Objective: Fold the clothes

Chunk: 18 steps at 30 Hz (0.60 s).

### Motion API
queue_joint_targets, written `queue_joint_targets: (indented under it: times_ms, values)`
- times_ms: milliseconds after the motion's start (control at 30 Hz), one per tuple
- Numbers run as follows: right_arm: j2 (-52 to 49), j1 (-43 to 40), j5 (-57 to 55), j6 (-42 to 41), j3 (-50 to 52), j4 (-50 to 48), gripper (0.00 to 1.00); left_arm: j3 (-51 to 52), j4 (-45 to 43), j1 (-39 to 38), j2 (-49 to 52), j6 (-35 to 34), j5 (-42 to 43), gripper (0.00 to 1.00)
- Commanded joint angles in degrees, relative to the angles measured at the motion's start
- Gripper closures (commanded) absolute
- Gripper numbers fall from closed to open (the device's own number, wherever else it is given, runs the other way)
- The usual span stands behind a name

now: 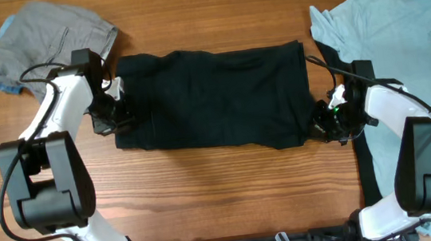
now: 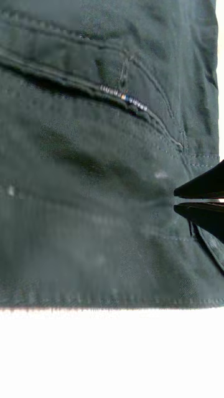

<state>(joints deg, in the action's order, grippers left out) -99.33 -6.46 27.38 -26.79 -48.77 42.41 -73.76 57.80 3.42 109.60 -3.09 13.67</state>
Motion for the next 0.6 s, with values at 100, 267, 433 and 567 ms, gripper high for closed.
queue_joint_targets:
  times_ms: [100,267,433,567]
  values:
    - [-0.52,-3.74,-20.79,-1.29,-10.58,11.37,0.96,0.26,-0.02,4.42,0.02,-5.14,-5.55,0.96]
    - [-0.52,-4.07,-27.36,-1.75,-18.01,14.08,0.96,0.26,-0.02,5.05,0.00,-5.05,-4.04,0.96]
    - [-0.55,-4.00,-23.28,-0.09,-19.78,15.54,0.96,0.26,0.48,4.59,0.00,2.38,18.29,0.62]
    - [-0.55,-4.00,-23.28,-0.02,-19.76,16.09,0.96,0.61,1.51,2.05,0.02,4.50,20.63,0.45]
